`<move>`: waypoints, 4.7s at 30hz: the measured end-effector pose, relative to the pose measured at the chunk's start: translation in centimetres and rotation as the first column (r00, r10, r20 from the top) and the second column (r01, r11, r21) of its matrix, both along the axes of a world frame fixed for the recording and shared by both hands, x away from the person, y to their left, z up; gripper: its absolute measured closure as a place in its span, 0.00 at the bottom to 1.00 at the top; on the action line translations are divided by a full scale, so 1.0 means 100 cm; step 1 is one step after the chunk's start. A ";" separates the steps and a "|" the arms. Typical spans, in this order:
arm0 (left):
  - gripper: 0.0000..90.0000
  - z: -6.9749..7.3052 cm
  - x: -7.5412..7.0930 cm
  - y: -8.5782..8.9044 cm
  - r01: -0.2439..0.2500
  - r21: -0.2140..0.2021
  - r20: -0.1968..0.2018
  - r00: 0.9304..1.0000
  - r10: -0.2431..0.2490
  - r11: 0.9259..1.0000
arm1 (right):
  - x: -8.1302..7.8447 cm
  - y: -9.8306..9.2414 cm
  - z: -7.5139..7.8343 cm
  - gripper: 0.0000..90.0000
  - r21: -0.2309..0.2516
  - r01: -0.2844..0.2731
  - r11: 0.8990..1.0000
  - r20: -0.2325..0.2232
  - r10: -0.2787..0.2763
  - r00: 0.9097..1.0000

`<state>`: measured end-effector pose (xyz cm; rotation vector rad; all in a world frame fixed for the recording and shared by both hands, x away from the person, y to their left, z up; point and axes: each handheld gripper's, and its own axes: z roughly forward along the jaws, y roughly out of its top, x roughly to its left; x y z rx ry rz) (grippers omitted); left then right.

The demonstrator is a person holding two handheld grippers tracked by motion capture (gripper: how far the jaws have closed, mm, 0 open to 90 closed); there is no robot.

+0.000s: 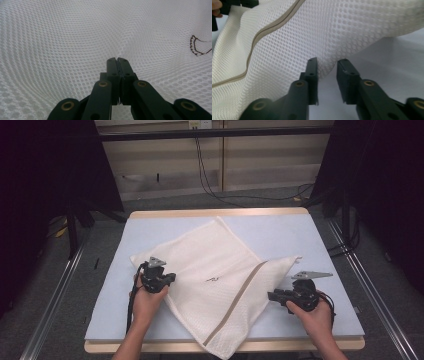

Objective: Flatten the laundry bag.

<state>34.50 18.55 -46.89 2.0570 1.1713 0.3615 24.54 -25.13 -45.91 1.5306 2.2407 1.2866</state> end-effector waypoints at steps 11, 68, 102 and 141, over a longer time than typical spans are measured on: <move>0.96 0.006 -0.001 0.009 -0.009 -0.016 0.013 1.000 0.010 1.000 | 0.007 -0.031 0.016 0.51 -0.036 0.090 0.995 0.082 -0.087 0.993; 0.71 0.013 0.002 -0.020 0.104 -0.092 0.039 0.994 -0.101 0.990 | 0.004 -0.032 0.028 0.89 -0.098 -0.008 0.995 0.017 0.009 1.000; 0.36 0.011 -0.010 0.013 -0.005 -0.037 0.010 1.000 0.006 0.999 | 0.035 -0.025 0.006 0.45 -0.257 -0.030 0.966 0.028 0.038 0.999; 0.92 0.001 -0.033 0.041 -0.159 0.049 -0.120 0.979 0.163 0.986 | 0.072 -0.013 -0.018 0.91 -0.233 0.012 0.972 0.025 -0.006 1.000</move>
